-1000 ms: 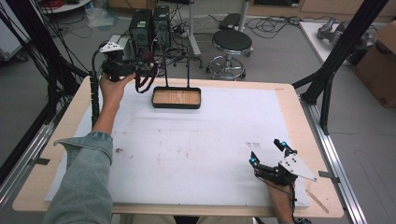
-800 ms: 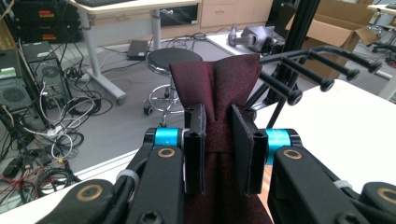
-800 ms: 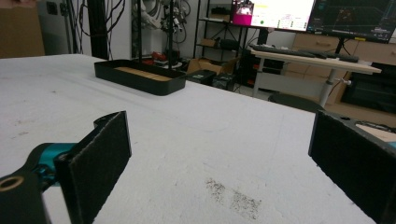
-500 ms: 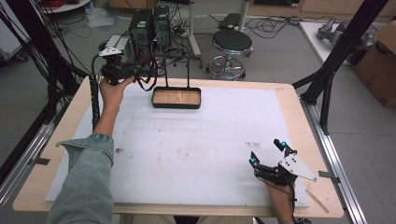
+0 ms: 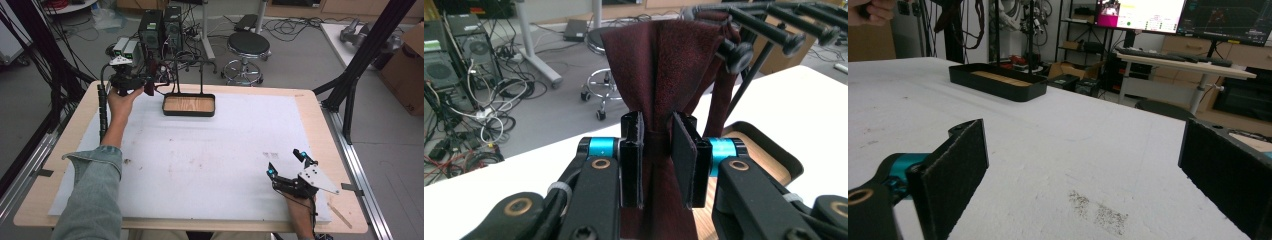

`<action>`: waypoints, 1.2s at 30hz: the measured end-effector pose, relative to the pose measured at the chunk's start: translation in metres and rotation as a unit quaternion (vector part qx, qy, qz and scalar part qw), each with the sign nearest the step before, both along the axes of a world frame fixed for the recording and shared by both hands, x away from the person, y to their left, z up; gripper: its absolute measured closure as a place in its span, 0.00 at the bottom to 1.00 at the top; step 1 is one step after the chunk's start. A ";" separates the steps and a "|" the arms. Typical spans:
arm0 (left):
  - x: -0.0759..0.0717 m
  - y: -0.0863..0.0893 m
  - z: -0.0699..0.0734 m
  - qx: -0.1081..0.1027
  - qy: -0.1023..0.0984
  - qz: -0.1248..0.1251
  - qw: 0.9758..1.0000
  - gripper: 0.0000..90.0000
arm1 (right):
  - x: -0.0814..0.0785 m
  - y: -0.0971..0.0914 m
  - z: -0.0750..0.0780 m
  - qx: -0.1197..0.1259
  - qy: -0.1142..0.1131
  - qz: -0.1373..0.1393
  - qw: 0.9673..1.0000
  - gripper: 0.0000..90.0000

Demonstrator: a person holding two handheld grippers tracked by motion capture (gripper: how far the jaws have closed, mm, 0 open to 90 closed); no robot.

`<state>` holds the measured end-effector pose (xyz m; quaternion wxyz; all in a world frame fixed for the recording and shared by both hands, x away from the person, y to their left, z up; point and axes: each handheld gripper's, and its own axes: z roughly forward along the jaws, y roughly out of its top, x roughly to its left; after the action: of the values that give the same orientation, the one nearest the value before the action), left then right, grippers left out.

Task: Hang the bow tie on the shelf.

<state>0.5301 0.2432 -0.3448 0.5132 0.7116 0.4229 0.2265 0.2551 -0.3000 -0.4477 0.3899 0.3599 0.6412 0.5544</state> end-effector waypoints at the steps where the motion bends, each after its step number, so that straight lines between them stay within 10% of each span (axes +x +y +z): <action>1: 0.000 0.000 0.000 0.000 0.000 0.000 1.000 0.83 | 0.000 0.000 0.000 0.000 0.000 0.000 1.000 0.05; 21: -0.018 0.006 0.020 -0.001 -0.044 -0.025 0.999 0.60 | 0.000 0.000 0.000 0.002 0.000 -0.001 1.000 0.05; 36: -0.059 0.014 0.052 -0.016 -0.114 -0.074 0.991 0.47 | 0.000 0.000 0.000 0.004 0.002 -0.002 1.000 0.05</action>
<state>0.4709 0.2572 -0.2928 0.5845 0.7023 0.3118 0.2608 0.2555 -0.3002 -0.4477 0.3885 0.3639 0.6392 0.5551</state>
